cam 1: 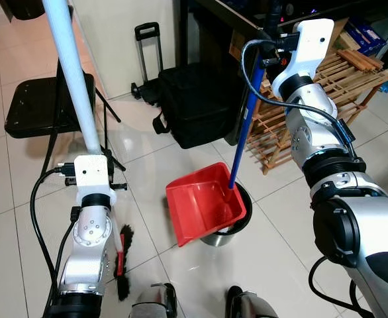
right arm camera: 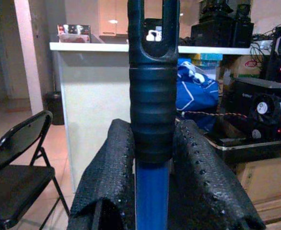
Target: Sweep floor
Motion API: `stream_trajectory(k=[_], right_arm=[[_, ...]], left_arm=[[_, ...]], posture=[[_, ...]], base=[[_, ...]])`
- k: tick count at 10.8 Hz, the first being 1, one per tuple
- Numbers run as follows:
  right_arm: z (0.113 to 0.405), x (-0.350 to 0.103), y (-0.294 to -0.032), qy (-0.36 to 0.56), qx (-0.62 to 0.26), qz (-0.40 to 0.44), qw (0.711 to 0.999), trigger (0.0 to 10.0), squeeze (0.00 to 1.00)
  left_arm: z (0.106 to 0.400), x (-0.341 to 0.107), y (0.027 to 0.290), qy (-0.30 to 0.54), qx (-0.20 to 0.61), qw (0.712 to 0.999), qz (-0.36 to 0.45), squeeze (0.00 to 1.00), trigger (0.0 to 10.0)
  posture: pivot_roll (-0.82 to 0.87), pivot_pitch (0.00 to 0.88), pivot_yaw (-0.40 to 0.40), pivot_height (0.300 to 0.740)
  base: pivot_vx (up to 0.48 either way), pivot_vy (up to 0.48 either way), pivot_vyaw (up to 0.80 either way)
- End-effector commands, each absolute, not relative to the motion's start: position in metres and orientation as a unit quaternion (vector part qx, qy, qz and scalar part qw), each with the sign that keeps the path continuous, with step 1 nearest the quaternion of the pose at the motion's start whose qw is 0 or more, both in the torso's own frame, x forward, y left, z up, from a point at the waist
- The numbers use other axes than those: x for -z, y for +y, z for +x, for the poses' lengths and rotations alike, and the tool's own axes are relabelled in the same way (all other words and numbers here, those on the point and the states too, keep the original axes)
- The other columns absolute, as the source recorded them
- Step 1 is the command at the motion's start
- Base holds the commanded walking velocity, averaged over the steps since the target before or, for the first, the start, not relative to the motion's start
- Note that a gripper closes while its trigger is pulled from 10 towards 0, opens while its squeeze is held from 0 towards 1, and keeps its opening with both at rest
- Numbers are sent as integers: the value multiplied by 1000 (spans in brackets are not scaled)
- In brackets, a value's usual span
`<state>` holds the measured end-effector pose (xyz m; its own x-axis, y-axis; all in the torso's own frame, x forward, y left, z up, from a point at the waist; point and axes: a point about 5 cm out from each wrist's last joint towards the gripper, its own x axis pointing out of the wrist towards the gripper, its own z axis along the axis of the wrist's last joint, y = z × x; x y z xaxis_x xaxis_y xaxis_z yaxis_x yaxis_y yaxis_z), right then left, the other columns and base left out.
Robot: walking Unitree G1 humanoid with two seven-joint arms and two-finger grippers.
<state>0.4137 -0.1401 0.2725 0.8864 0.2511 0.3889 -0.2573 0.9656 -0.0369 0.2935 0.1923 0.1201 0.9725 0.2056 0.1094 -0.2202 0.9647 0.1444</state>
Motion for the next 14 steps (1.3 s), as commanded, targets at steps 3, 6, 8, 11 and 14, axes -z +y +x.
stream_trajectory(k=[3, 6, 8, 11, 14], right_arm=[[413, -279, -137, -211, -139, 9, 968, 10000, 0], [413, -278, -136, -211, -140, 9, 967, 10000, 0], [413, -278, -136, -212, -141, 8, 967, 10000, 0], [413, -278, -135, -212, -141, 9, 967, 10000, 0], [413, -278, -135, -211, -143, 9, 967, 10000, 0]], left_arm=[[293, -124, 191, -54, -111, 989, 78, 0, 10000], [294, -125, 192, -56, -112, 989, 78, 0, 10000], [294, -125, 191, -57, -111, 989, 78, 0, 10000], [294, -125, 191, -59, -112, 989, 76, 0, 10000], [294, -126, 191, -59, -113, 989, 75, 0, 10000]], posture=[[63, 147, 6, 740], [63, 140, 7, 740], [63, 138, 6, 740], [63, 143, 5, 740], [63, 149, 3, 740]], base=[[0, 0, 0], [0, 0, 0], [0, 0, 0], [0, 0, 0], [0, 0, 0]])
